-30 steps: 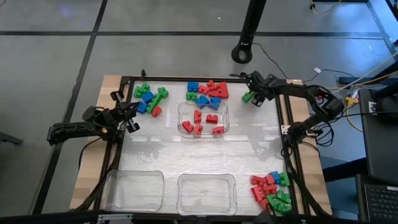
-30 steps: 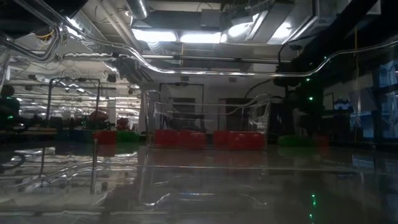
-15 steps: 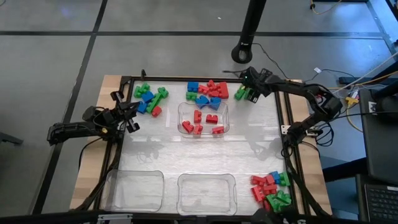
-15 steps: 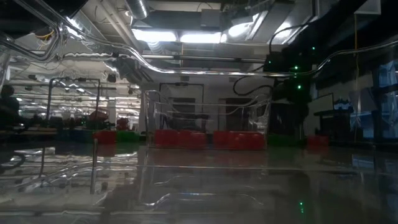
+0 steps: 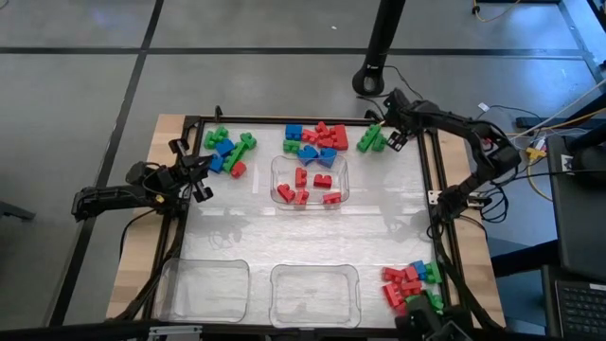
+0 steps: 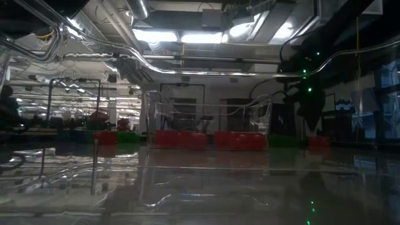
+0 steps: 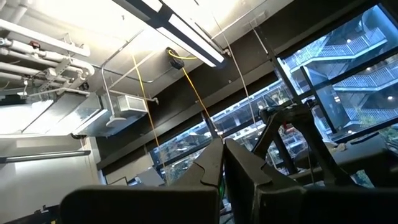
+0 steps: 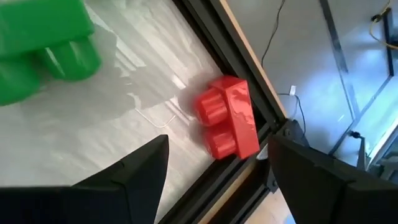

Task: Sort blocks
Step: Put the red game piece into the top right transparent bin

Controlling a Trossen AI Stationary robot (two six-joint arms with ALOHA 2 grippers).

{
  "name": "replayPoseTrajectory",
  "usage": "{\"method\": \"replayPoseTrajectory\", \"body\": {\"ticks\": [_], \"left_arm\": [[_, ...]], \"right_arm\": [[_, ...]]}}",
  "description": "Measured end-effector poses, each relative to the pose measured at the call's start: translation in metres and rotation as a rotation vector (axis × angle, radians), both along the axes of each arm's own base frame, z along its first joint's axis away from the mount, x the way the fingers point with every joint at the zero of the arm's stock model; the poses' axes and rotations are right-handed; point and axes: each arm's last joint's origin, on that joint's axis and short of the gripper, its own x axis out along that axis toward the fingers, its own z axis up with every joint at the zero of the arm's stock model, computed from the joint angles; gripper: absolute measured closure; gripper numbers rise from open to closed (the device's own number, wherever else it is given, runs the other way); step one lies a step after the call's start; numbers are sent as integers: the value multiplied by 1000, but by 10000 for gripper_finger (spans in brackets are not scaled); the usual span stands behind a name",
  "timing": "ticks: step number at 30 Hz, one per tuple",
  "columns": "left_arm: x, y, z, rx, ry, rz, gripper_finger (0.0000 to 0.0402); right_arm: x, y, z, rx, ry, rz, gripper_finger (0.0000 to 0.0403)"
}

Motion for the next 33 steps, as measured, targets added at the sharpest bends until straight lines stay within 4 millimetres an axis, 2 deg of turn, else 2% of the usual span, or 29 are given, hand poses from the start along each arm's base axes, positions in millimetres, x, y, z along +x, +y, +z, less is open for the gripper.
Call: {"method": "replayPoseTrajectory", "body": {"ticks": [5,10,16,20,27,33], "left_arm": [[0,0,0,4,4,3,396],[0,0,0,4,4,3,396],[0,0,0,4,5,4,396],[0,0,-1,4,9,3,396],[1,0,-1,1,17,2,396],[1,0,-1,-13,14,-7,396]], "right_arm": [[-2,-11,-3,-15,-17,20,128],[-5,-22,-14,11,-55,26,128],[-4,-33,-30,-5,25,36,128],[-3,-35,-37,34,68,50,128],[-1,-38,-46,149,25,77,128],[1,-34,-46,185,31,111,128]]}}
